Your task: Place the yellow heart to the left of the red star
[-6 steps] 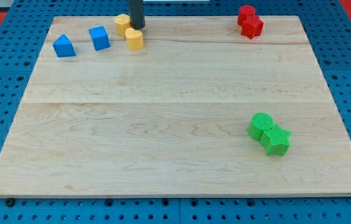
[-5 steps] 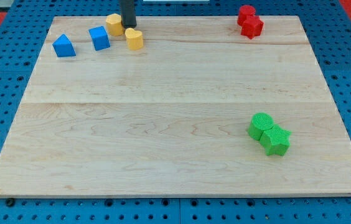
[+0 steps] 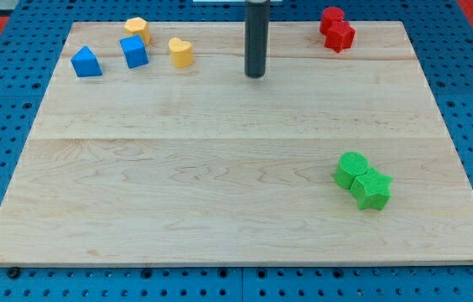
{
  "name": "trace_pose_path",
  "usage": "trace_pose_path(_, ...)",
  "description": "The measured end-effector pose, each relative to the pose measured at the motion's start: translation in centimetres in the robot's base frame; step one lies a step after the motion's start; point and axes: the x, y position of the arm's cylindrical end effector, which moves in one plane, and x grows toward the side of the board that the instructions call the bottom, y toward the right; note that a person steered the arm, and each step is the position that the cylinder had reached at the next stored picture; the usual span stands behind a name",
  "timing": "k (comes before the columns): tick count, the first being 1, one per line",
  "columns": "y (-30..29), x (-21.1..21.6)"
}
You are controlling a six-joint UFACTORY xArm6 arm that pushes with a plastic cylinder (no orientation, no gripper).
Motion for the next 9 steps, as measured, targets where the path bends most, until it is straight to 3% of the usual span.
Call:
trace_pose_path(2, -12.8, -0.4)
trace_pose_path(4, -12.7, -4.5)
trace_pose_path(7, -2.9, -7.8)
trace_pose_path(8, -2.6, -6.7)
trace_pose_path(9, -6.6, -4.4)
